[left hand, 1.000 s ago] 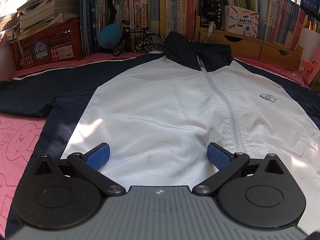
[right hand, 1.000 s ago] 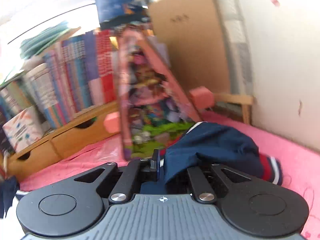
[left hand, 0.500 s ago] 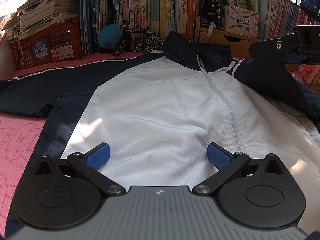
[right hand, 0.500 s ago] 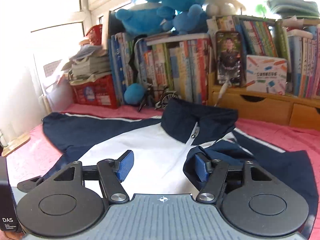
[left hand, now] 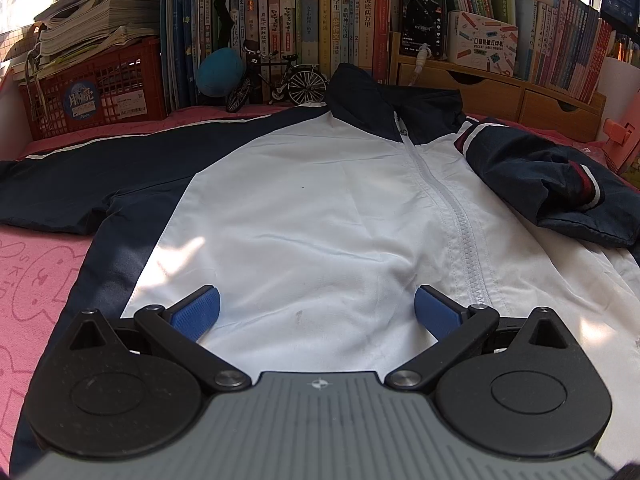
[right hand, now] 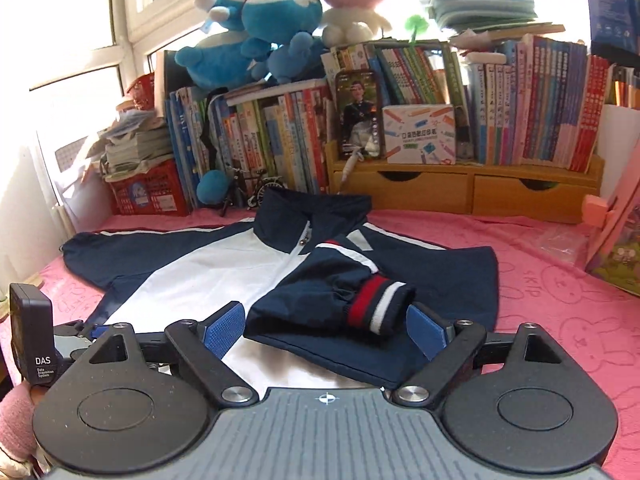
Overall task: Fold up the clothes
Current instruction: 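Carry the sleeve across the jacket front and open the right tool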
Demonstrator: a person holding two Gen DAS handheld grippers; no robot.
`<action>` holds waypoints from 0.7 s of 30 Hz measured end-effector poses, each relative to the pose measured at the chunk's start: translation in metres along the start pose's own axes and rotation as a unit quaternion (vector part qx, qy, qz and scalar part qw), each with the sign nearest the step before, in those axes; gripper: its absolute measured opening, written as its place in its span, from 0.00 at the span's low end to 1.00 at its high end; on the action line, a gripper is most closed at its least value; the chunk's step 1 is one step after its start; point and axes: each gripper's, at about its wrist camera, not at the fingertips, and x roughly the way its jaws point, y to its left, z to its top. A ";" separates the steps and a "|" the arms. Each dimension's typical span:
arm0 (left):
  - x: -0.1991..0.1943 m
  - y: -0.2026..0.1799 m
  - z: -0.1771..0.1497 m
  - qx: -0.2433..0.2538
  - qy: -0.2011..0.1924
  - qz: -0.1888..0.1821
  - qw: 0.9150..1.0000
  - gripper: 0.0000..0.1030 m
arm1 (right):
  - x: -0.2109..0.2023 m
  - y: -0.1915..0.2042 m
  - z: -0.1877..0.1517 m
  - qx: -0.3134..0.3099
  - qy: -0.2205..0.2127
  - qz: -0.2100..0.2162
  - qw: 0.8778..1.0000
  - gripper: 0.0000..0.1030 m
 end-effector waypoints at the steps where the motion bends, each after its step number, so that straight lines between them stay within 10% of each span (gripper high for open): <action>1: 0.000 0.000 0.000 0.000 0.000 0.000 1.000 1.00 | -0.012 -0.005 -0.001 -0.002 -0.005 -0.015 1.000 0.86; 12: -0.011 -0.008 0.006 0.002 -0.025 -0.007 1.000 1.00 | -0.086 -0.025 -0.022 -0.093 -0.062 -0.221 0.969 0.99; 21: -0.025 -0.099 0.061 0.124 -0.108 -0.117 0.979 1.00 | 0.044 0.001 -0.077 -0.037 0.031 -0.117 0.992 0.93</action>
